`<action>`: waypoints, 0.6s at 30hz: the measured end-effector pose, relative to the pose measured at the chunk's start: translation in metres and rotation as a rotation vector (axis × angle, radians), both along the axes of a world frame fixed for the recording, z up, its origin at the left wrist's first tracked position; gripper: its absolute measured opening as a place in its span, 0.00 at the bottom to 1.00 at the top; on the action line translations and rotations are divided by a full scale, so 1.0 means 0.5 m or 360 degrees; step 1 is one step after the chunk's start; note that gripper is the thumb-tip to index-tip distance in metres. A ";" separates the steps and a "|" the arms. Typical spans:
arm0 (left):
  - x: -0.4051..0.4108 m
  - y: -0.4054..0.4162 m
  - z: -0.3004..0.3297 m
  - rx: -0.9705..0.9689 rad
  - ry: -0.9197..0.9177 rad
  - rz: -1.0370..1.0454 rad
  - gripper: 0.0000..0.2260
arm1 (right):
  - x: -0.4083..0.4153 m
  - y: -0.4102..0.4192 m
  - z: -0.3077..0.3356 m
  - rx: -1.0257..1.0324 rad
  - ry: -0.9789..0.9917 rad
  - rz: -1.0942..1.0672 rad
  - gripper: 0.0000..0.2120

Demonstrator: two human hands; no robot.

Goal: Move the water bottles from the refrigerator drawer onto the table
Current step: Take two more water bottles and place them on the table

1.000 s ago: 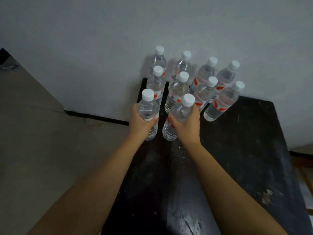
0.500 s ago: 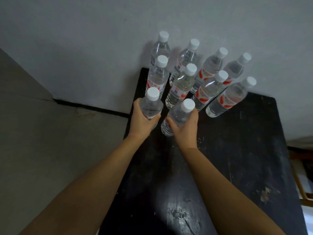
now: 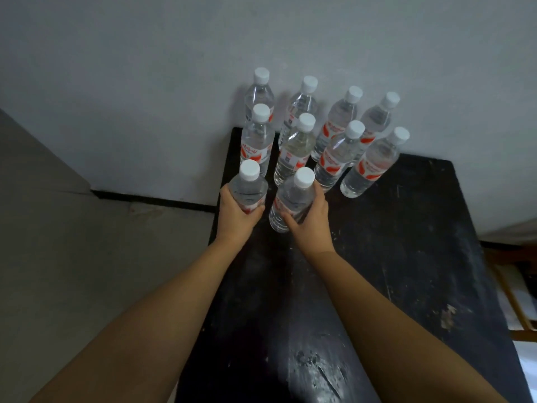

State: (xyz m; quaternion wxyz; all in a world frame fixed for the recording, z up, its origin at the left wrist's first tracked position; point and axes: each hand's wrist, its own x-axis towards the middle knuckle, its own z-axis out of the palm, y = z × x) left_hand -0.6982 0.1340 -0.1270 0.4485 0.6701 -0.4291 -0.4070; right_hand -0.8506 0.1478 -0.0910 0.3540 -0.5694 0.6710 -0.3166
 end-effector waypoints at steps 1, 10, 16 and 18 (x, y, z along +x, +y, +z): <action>0.000 0.005 0.000 0.0037 -0.0037 0.0011 0.37 | -0.011 0.008 -0.003 0.0035 0.0029 0.0002 0.44; -0.068 0.128 0.016 0.0575 -0.0209 -0.0005 0.37 | -0.110 0.125 -0.031 0.0362 0.0196 -0.0171 0.43; -0.174 0.177 0.060 0.0467 -0.0500 -0.0534 0.27 | -0.199 0.224 -0.007 0.0518 0.0381 -0.0193 0.24; -0.216 0.189 0.075 0.0438 -0.0627 -0.0786 0.18 | -0.234 0.260 0.002 0.0543 0.0439 -0.0220 0.18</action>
